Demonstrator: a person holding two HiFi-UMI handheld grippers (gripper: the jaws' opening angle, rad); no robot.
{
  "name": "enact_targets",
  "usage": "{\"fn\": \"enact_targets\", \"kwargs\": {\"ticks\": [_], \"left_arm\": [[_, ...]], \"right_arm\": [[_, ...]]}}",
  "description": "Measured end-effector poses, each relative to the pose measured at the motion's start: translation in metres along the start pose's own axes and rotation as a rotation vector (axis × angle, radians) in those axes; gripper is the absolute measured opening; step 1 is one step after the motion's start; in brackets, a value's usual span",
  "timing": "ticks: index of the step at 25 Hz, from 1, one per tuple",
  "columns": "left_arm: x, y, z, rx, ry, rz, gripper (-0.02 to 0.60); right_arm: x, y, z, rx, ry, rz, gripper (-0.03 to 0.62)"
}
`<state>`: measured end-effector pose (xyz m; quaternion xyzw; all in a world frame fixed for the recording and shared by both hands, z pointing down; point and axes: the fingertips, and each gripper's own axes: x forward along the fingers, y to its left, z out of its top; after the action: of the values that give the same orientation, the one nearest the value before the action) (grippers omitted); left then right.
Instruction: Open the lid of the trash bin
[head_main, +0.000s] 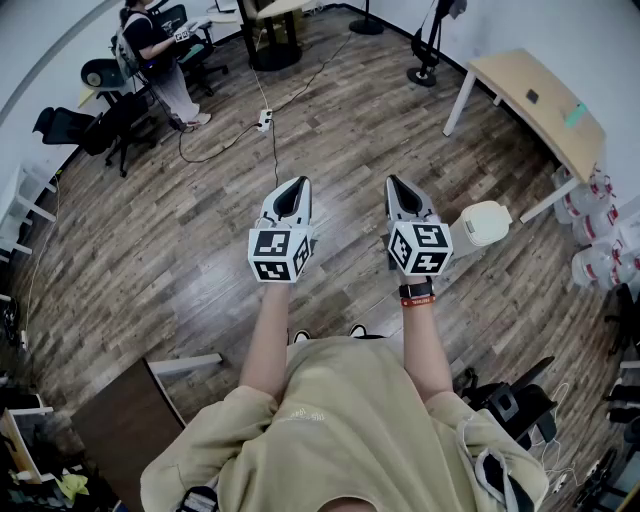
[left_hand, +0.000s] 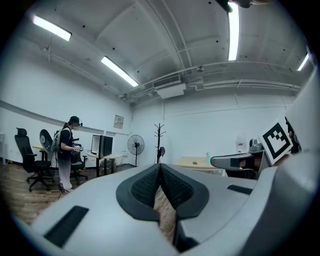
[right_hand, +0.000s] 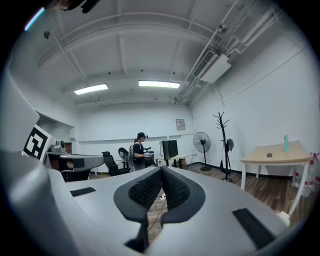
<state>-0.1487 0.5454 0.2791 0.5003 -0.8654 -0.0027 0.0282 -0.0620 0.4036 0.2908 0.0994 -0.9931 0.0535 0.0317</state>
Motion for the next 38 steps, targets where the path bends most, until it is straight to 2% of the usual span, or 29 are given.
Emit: {"fn": "enact_targets", "kwargs": {"ticks": [5,13,19,25,31,38], "left_arm": [[0.014,-0.030,-0.003,-0.006,0.011,-0.012,0.023],[0.052,-0.080,-0.014,0.020,0.020,-0.070,0.023],[0.098,-0.110,-0.015,0.028,0.016,-0.146,0.023],[0.184,-0.149,-0.017,0.029,0.023,-0.283,0.023],[0.297,-0.199,-0.013,0.043,0.062,-0.497,0.023],[0.406,-0.238,-0.010,0.044,0.103,-0.714,0.023]], "right_arm": [[-0.010,-0.024,-0.007,0.020,0.039,0.007,0.015],[-0.016,-0.071,-0.016,0.046,0.030,-0.014,0.015],[-0.018,-0.115,-0.025,0.074,0.028,-0.075,0.015],[-0.004,-0.184,-0.021,0.080,0.022,-0.178,0.015],[0.024,-0.275,-0.007,0.120,0.024,-0.359,0.015],[0.054,-0.354,0.002,0.171,0.017,-0.553,0.015]]}}
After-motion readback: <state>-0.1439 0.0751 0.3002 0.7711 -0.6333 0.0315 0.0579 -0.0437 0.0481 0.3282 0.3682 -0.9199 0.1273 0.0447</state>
